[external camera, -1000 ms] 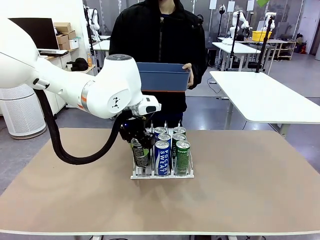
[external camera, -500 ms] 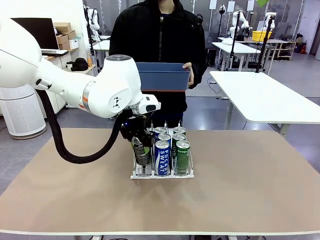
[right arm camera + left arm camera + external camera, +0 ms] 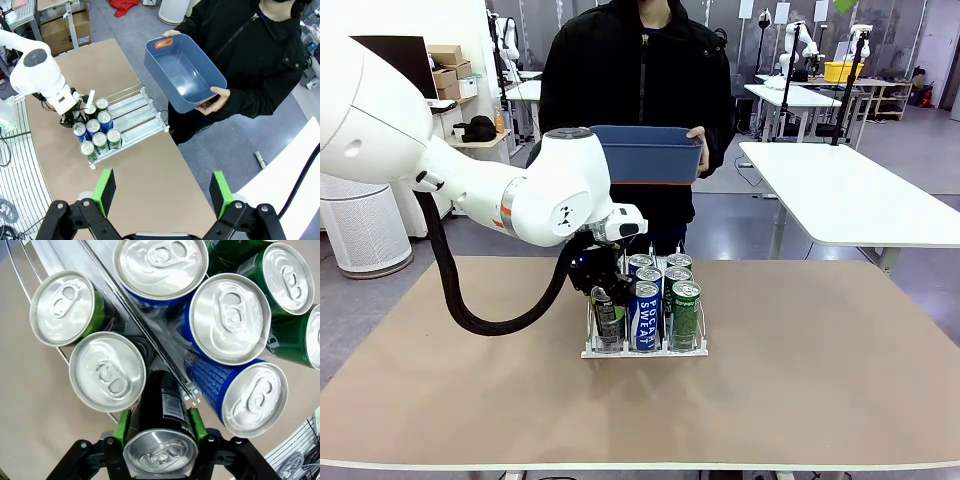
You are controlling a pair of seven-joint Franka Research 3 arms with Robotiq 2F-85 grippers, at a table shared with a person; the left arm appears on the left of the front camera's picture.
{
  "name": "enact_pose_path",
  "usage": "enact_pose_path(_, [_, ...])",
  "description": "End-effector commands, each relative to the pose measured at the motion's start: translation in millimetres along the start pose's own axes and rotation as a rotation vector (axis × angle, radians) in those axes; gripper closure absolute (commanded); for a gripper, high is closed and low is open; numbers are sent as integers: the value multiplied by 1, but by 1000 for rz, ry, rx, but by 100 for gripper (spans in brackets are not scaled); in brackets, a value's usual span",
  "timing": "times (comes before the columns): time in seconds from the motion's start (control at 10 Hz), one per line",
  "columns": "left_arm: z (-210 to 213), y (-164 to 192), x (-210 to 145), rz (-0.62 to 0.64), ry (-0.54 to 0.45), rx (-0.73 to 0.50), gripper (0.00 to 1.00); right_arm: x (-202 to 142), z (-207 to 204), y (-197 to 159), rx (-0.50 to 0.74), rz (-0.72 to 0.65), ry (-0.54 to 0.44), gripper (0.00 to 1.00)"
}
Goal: Fill the beverage cans into the dispenser.
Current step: Place the picked Pepsi coke in the line of the Automatic Can Dispenser with the same cans.
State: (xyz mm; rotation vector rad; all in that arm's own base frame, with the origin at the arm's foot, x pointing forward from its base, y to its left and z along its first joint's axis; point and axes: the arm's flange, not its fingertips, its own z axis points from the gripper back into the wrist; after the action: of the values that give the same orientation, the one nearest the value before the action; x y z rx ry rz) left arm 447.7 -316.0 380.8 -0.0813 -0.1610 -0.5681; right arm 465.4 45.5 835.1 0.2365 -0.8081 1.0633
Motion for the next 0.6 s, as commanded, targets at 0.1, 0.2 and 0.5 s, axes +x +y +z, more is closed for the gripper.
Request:
enact_pose_path(0.1, [2,4,5,-34,-7,-87,42,-1,0,1,-3,4,11,0])
enact_pose_path(0.2, [0,3,4,-50,21,-140,42,-1,0,1,-3,4,11,0])
enact_pose_path(0.5, [-4,1,0,-15,12,-21,42,-1,0,1,-3,4,11,0])
